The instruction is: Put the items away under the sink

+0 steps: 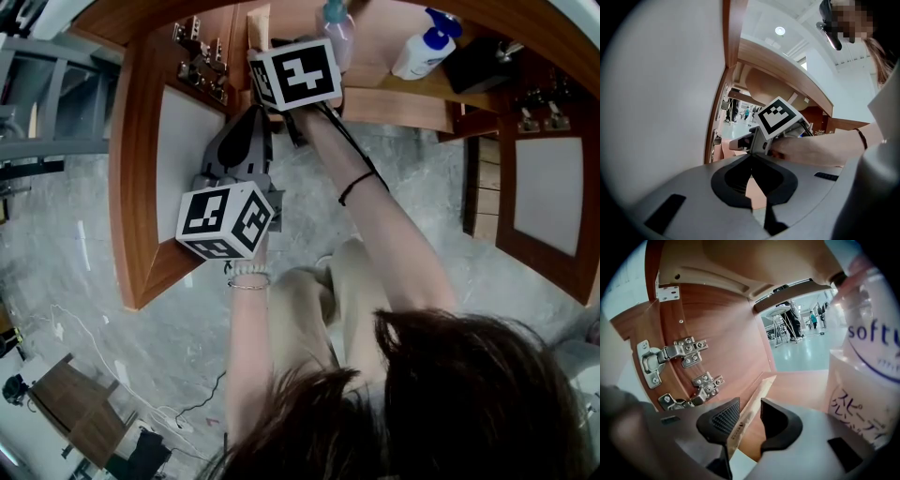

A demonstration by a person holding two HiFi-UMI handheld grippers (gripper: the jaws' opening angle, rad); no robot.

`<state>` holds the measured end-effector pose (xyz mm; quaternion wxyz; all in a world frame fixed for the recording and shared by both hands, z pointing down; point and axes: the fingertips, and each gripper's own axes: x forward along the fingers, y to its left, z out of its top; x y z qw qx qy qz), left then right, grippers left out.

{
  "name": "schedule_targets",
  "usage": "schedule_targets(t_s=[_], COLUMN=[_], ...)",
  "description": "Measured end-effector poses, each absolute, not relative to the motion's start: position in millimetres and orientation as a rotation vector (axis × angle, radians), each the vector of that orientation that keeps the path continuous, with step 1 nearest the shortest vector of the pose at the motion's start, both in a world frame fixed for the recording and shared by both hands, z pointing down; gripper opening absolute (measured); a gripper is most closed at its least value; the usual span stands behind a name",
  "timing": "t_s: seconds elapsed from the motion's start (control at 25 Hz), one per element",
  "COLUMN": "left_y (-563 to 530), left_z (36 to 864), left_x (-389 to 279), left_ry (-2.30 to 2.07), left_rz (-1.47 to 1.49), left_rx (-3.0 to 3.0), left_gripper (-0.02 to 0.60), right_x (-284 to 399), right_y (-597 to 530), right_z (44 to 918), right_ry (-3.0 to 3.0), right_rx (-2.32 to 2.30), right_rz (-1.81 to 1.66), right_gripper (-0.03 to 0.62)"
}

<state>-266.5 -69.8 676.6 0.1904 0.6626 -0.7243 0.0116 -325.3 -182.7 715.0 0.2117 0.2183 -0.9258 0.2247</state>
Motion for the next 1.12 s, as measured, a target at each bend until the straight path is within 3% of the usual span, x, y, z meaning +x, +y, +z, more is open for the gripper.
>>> schedule_targets(t_s=[0.48, 0.76, 1.12], left_y=[-58, -56, -61], left_z=[655, 629, 587], left_x=[-246, -225, -200], left_ry=[-2.003, -1.941, -1.870], left_rz=[0.028, 0.054, 0.049], left_rx=[1.861, 1.872, 1.899], left_gripper=[0.002, 0.002, 0.002], right_x=[-304, -275, -239], right_y=[-165, -153, -143], right_z=[681, 645, 597], right_ry=[-2.661, -2.706, -2.733], right_rx=[0.507, 0.434, 0.379], right_rz=[0.616, 0.616, 0.640], right_gripper=[0.124, 0.048, 0.023])
